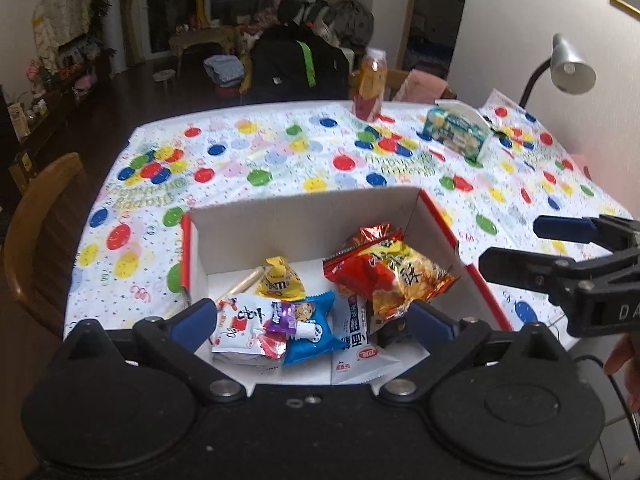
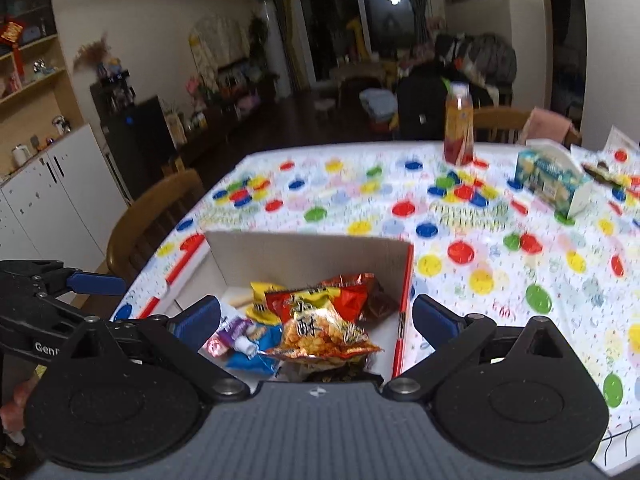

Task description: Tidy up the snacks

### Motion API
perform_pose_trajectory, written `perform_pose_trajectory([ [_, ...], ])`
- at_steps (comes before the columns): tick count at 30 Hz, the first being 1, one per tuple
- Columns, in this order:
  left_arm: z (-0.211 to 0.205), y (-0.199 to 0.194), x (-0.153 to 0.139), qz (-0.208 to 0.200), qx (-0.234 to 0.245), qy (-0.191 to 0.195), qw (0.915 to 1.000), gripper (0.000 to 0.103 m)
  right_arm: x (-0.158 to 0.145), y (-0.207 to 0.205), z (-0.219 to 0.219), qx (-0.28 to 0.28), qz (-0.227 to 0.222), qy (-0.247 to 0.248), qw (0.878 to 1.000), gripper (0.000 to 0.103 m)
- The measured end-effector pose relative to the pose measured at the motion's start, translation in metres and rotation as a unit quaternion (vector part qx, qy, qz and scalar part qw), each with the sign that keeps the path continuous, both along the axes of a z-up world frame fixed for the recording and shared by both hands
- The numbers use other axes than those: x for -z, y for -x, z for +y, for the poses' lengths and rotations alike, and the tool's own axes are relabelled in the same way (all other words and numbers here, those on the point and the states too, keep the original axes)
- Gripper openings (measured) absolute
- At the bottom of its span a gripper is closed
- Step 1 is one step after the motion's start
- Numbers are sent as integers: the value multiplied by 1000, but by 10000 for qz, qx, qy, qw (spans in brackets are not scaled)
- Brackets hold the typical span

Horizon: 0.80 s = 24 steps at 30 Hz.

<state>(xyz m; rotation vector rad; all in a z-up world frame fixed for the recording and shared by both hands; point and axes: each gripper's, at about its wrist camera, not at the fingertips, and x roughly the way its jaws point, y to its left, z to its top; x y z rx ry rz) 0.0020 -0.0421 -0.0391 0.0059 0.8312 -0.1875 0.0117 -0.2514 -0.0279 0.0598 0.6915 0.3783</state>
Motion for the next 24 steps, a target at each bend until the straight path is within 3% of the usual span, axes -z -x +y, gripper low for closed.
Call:
perform_pose_trajectory([
  [11,6,29,-24,-186,-438,162,9987,102,-13,32,5,97,-252,-58,9996,103],
  [24,7,48,-25,-275,-647,174,9974,102,-10,47,3,300,-57,-304,9991,103],
])
